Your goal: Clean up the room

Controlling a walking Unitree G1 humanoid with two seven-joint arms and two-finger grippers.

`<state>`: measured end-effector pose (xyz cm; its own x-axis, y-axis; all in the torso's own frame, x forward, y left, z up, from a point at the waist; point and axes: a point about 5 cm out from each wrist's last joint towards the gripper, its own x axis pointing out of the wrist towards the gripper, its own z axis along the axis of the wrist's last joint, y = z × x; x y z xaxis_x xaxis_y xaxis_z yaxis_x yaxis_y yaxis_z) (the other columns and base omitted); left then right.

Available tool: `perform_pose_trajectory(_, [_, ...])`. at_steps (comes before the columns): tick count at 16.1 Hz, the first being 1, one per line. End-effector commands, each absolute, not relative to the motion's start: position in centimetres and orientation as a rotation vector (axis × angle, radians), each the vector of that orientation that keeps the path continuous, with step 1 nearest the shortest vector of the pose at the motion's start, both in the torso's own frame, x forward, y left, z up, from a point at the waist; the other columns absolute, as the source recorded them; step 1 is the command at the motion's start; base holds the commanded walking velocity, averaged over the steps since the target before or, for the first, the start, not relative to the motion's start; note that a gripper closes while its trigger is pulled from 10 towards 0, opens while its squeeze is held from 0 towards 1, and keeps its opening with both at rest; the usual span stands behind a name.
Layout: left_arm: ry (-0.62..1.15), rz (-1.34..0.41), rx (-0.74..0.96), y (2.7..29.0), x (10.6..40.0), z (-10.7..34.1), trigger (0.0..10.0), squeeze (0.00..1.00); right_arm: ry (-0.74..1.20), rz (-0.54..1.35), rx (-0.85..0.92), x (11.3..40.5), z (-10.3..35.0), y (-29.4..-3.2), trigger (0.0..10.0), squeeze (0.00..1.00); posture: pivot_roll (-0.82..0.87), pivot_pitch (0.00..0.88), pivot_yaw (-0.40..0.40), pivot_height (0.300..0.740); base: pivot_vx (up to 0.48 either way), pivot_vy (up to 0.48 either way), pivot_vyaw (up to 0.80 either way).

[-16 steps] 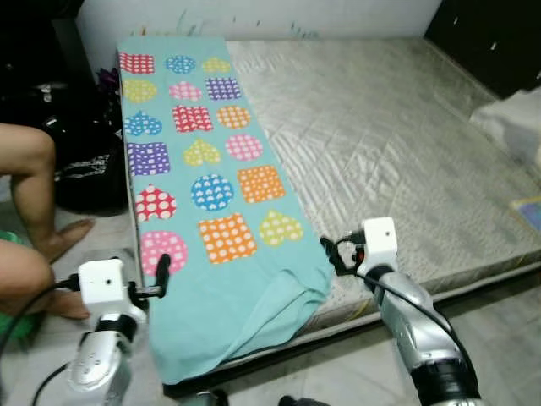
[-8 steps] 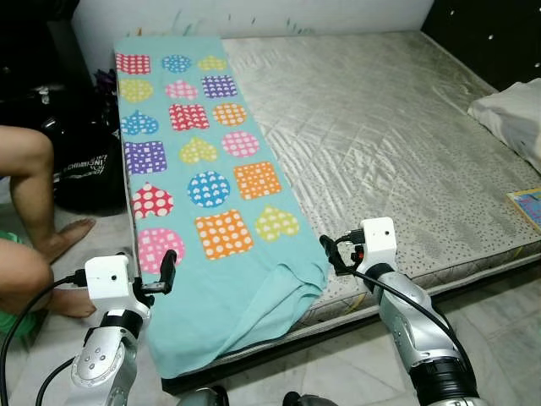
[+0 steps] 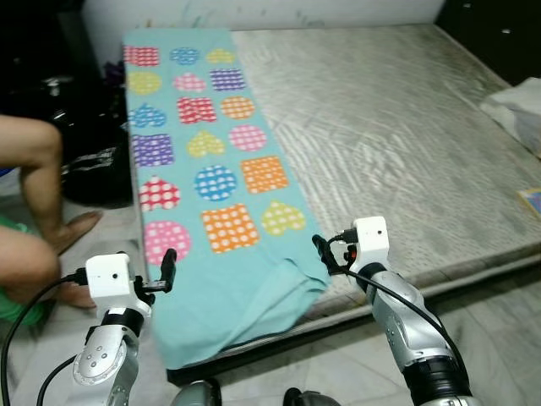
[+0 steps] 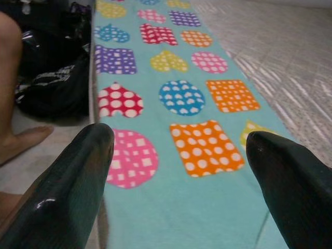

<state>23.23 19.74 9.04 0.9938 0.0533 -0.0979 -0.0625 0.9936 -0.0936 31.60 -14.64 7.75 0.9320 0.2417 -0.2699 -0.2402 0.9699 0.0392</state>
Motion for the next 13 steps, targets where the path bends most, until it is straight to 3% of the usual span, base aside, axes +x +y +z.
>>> perform_pose_trajectory(1, [0.115, 0.055, -0.095, 19.60, 22.99, 8.79, 10.0, 0.00, 0.293, 0.241, 0.000, 31.30, 7.36, -14.91, 10.0, 0.00, 0.02, 0.180, -0.087, 0.740, 0.000, 0.000, 0.00])
perform_pose_trajectory(13, [0.113, 0.051, -0.096, 19.30, 23.27, 8.72, 10.0, 0.00, 0.278, 0.268, 0.008, 31.55, 7.66, -14.48, 10.0, 0.00, 0.02, 0.166, -0.093, 0.626, 0.000, 0.000, 0.00])
